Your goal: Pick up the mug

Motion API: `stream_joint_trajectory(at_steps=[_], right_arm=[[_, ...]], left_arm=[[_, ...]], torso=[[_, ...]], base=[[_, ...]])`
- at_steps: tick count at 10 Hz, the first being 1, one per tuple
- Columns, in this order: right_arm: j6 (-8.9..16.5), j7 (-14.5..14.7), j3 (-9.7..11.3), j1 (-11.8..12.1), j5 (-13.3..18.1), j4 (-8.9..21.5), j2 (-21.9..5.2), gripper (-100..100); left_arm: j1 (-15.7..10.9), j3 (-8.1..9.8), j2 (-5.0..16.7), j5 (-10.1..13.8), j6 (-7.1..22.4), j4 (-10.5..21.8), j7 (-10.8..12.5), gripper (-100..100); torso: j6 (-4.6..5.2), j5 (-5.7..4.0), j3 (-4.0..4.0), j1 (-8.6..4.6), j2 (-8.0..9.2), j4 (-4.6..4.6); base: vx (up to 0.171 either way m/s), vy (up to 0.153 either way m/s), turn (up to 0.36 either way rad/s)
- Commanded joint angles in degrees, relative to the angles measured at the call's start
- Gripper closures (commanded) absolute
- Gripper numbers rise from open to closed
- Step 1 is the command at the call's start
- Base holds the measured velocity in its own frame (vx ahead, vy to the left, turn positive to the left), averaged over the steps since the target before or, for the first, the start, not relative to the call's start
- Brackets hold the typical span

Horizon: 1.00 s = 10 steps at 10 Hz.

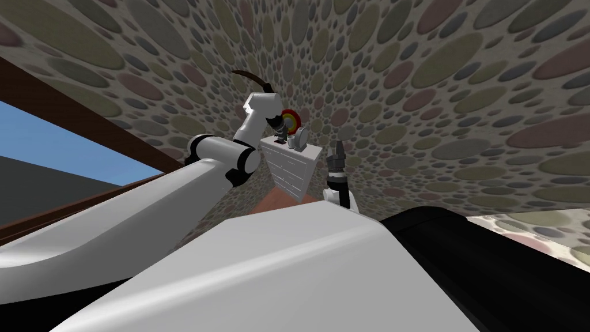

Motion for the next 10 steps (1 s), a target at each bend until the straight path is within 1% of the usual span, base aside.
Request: stream_joint_trajectory(at_steps=[1,2,3,4,6,7,8,9,10], right_arm=[[0.0,0.0,0.0,0.0,0.0,0.0,0.0,0],[0.0,0.0,0.0,0.0,0.0,0.0,0.0,0],[0.0,0.0,0.0,0.0,0.0,0.0,0.0,0],[0.0,0.0,0.0,0.0,0.0,0.0,0.0,0],[0.0,0.0,0.0,0.0,0.0,0.0,0.0,0],[0.0,0.0,0.0,0.0,0.0,0.0,0.0,0],[0.0,0.0,0.0,0.0,0.0,0.0,0.0,0],[0.0,0.0,0.0,0.0,0.0,0.0,0.0,0],[0.0,0.0,0.0,0.0,0.0,0.0,0.0,0]], left_arm=[[-2.9,0.11,-0.3,0.8,2.9,2.9,-0.5,-100],[-3.3,0.11,-0.3,0.8,3.4,3.3,-0.5,-100],[-5.1,0.22,-0.4,1.3,5.2,5.2,-0.8,-100],[-5.1,0.22,-0.4,1.3,5.2,5.2,-0.8,-100],[-8.1,0.4,-0.6,2.1,8.1,8.1,-1.2,-100],[-8.1,0.4,-0.6,2.1,8.1,8.1,-1.2,-100],[-9.1,0.46,-0.7,2.3,9.1,9.1,-1.4,-100],[-8.6,0.44,-0.6,2.2,8.5,8.7,-1.3,-100],[-8.7,0.46,-0.6,2.2,8.6,8.9,-1.4,0]], torso=[[0.0,0.0,0.0,0.0,0.0,0.0],[0.0,-0.01,-0.05,-0.03,-0.08,-0.02],[0.01,-0.01,-0.04,-0.03,-0.05,-0.02],[0.0,0.0,-0.01,-0.02,-0.01,-0.01],[0.0,0.01,0.01,0.03,0.02,0.0],[0.0,0.01,-0.01,0.01,-0.01,-0.01],[0.0,0.01,0.0,0.01,0.02,-0.01],[0.0,0.01,0.02,0.03,0.05,0.0],[0.0,0.02,0.03,0.07,0.08,0.0]], base=[[0.069,-0.028,0.046],[0.049,-0.027,0.021],[0.036,-0.023,0.024],[0.029,-0.014,0.012],[0.039,-0.018,0.024],[0.03,-0.02,0.011],[0.023,-0.013,0.011],[0.012,-0.006,0.003],[0.0,0.0,0.0]])
